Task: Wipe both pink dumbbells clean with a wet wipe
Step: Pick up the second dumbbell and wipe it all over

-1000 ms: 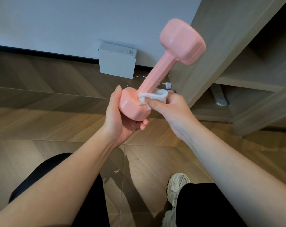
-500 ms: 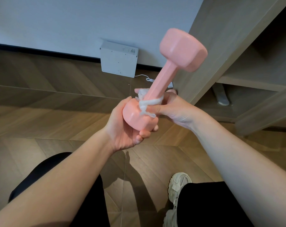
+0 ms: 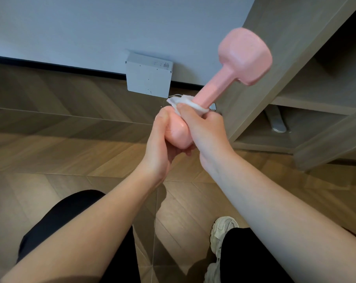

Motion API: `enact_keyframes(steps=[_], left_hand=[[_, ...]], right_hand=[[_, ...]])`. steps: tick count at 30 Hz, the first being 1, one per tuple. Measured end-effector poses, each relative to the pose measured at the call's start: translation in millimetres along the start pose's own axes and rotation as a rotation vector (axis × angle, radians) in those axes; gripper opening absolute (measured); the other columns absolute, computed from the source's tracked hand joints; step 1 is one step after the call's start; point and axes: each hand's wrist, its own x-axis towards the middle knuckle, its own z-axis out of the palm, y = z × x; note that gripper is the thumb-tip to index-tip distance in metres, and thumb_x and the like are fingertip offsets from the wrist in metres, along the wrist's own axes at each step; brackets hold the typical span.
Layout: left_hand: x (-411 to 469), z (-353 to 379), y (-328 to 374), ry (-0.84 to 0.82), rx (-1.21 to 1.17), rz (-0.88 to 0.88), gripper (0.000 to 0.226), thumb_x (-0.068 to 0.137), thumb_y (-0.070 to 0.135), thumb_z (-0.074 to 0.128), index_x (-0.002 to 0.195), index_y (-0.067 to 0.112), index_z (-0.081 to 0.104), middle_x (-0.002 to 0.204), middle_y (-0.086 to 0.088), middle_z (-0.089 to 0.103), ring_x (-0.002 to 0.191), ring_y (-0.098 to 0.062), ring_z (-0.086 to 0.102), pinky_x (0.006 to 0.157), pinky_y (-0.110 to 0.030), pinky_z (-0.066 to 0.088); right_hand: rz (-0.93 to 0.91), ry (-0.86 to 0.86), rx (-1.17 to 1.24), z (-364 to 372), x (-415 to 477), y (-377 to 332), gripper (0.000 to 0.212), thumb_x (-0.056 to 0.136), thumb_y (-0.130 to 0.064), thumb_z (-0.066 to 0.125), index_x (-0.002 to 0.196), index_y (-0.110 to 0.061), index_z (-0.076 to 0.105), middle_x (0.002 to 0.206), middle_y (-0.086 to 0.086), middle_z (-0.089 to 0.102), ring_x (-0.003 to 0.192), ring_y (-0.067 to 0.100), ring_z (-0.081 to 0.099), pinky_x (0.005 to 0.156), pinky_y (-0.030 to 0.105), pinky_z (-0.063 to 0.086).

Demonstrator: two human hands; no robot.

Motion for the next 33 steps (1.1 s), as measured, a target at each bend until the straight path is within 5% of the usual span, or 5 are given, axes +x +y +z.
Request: enact_keyframes(steps=[9,15,20,30,33], left_hand=[[-2.4,-9.5,7.0,-0.007,0.003,-0.108,0.066,0.090,0.061,0.034,0.109,0.006,0.066,0.081,-0.020,0.065,0.056,-0.029,0.055,0.046,-0.031,0.044],[-5.0,-17.2,14.5,-0.094,-0.147,-0.293,0.074,0.093,0.062,0.027,0.097,0.005,0.073,0.079,-0.022,0.058,0.047,-0.026,0.048,0.041,-0.025,0.039],[-5.1,-24.5,14.7,-0.139,-0.131,-0.411,0.072,0.092,0.062,0.031,0.102,0.002,0.069,0.077,-0.022,0.059,0.046,-0.027,0.048,0.039,-0.023,0.039],[0.3,-30.3,18.2,-0.305,-0.183,-0.590,0.067,0.092,0.061,0.027,0.111,0.005,0.058,0.073,-0.020,0.059,0.045,-0.025,0.047,0.038,-0.022,0.041],[1.2,-26.9,12.6,-0.182,-0.151,-0.428,0.068,0.094,0.060,0.030,0.112,0.001,0.060,0.076,-0.021,0.062,0.050,-0.028,0.049,0.042,-0.027,0.044]], right_hand=[[-0.073,-0.248,-0.052,-20.5,-3.9,-5.3,0.033,0.087,-0.026,0.072,0.118,-0.013,0.064,0.087,0.014,0.072,0.058,0.042,0.060,0.041,0.033,0.046],[-0.136,-0.479,-0.126,-38.5,-1.1,-6.1,0.020,0.080,-0.021,0.077,0.099,-0.026,0.070,0.083,-0.008,0.076,0.061,0.010,0.069,0.055,0.015,0.053],[-0.161,-0.453,-0.241,-48.8,11.3,0.0,0.030,0.078,-0.018,0.080,0.104,-0.030,0.071,0.096,-0.021,0.074,0.092,-0.009,0.066,0.071,0.007,0.049],[-0.317,-0.341,-0.365,-61.7,12.7,6.7,0.007,0.078,-0.016,0.080,0.085,-0.015,0.078,0.099,-0.007,0.074,0.100,0.008,0.067,0.090,0.030,0.052],[-0.291,-0.261,-0.355,-53.5,7.1,9.6,0.012,0.080,-0.023,0.077,0.075,-0.032,0.071,0.081,-0.029,0.070,0.086,-0.011,0.063,0.077,0.009,0.048]])
